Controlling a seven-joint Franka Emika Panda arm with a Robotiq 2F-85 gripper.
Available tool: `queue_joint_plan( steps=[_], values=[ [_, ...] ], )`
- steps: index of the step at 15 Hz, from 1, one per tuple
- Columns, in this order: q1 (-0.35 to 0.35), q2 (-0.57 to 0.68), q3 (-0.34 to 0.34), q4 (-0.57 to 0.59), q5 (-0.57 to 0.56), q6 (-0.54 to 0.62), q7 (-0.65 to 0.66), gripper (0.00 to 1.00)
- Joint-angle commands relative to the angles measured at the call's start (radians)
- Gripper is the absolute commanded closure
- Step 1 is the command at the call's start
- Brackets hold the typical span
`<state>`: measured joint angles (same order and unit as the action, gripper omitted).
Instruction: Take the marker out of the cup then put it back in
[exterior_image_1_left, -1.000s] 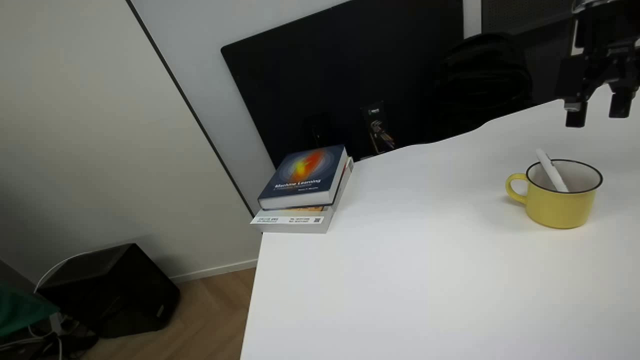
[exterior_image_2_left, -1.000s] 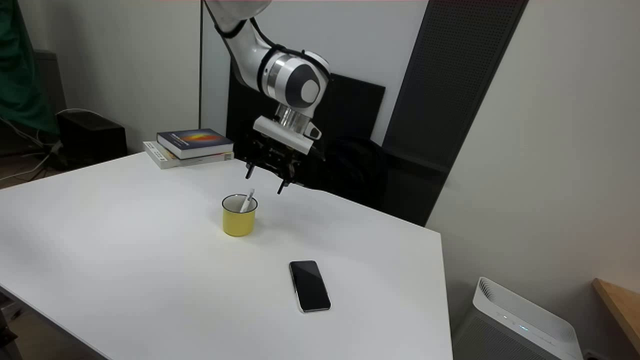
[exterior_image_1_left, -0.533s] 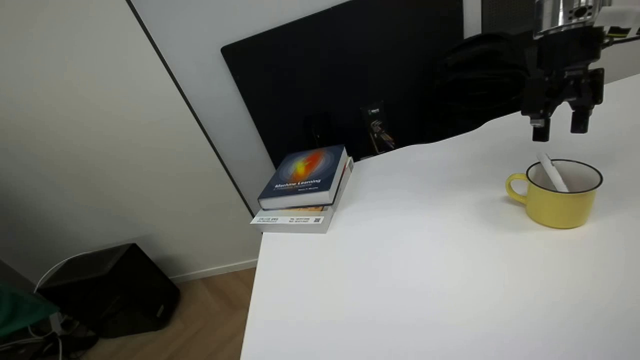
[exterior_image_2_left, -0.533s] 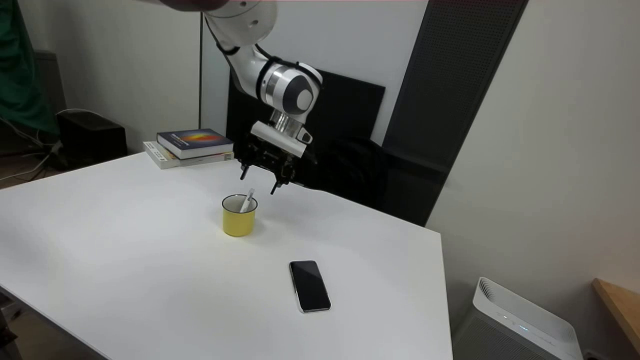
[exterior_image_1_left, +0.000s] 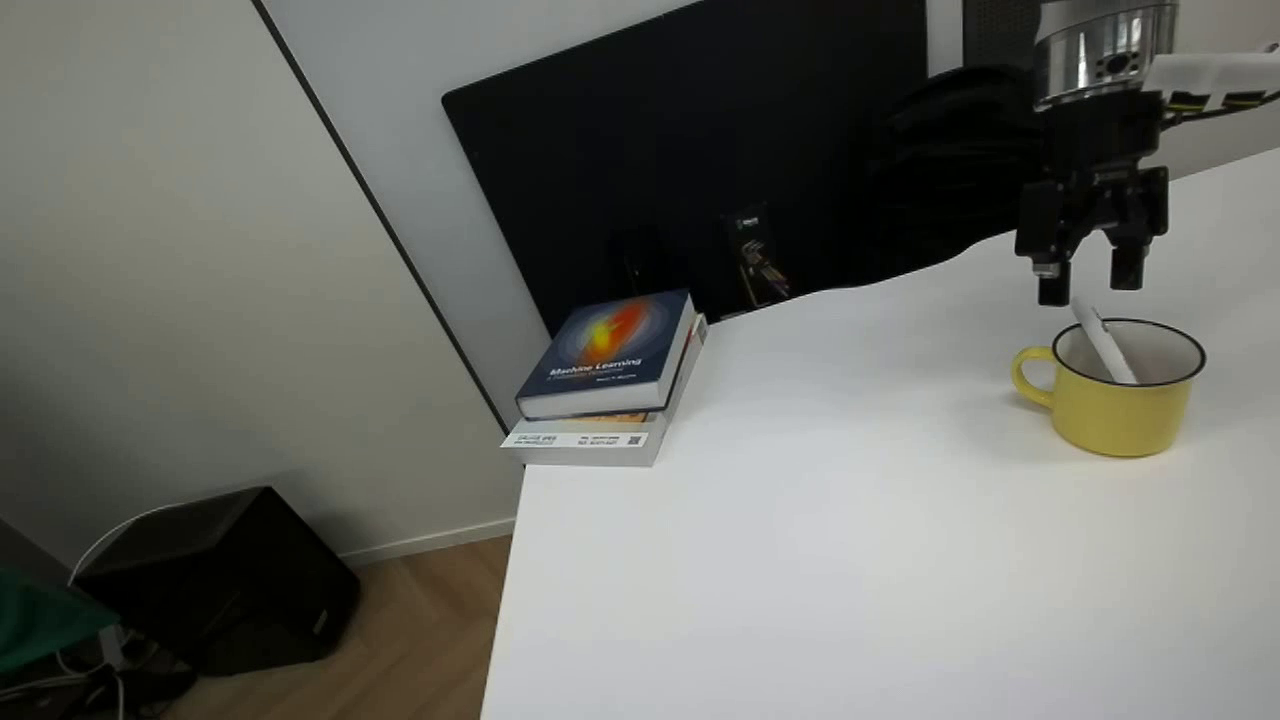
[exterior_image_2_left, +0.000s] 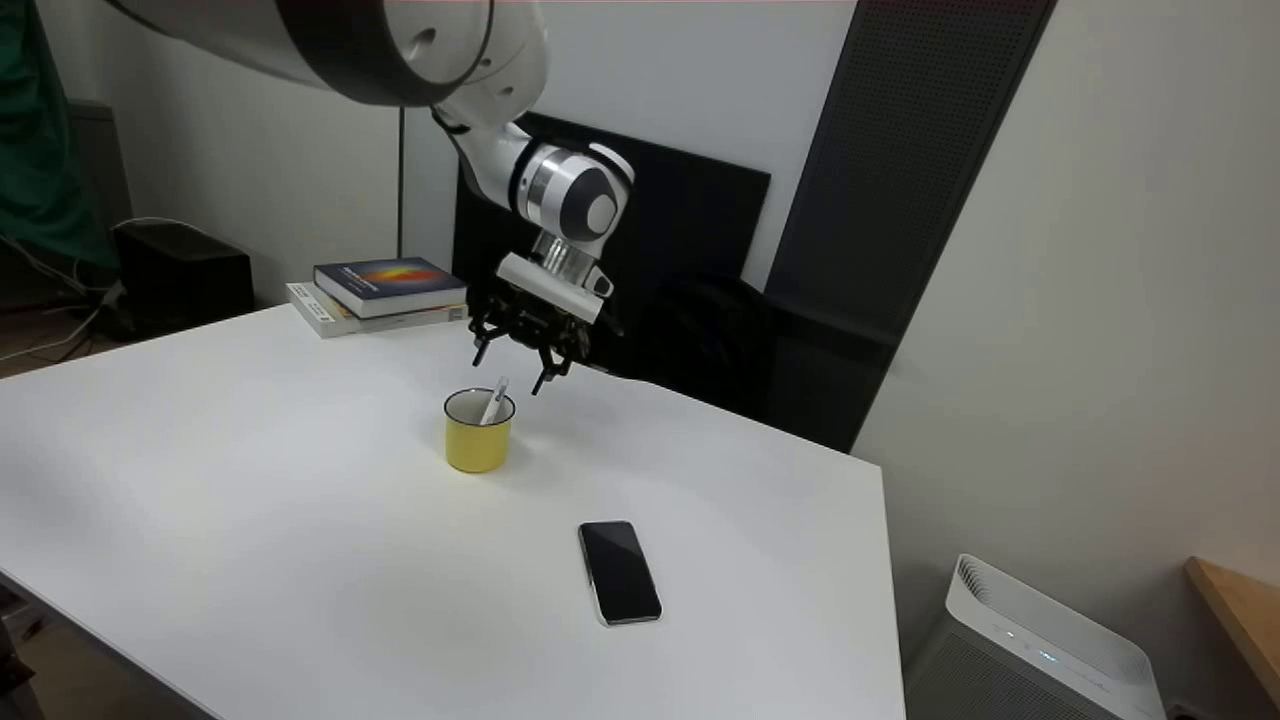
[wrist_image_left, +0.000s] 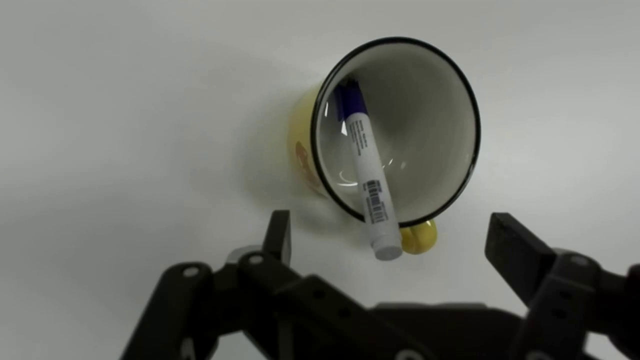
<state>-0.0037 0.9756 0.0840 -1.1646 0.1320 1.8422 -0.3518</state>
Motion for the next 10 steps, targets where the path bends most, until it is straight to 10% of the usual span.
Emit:
queue_joint_plan(
  steps=[1,8,9,10],
  values=[
    [0.002,0.073,0.008,0.121,-0.024,-0.057,0.031,0.00],
    [0.006,0.109,0.006,0.176,-0.037,-0.086,0.033,0.00],
    [0.008,0.113,0.004,0.182,-0.040,-0.091,0.037,0.25],
    [0.009,0.117,0.003,0.189,-0.042,-0.096,0.039,0.26]
  ],
)
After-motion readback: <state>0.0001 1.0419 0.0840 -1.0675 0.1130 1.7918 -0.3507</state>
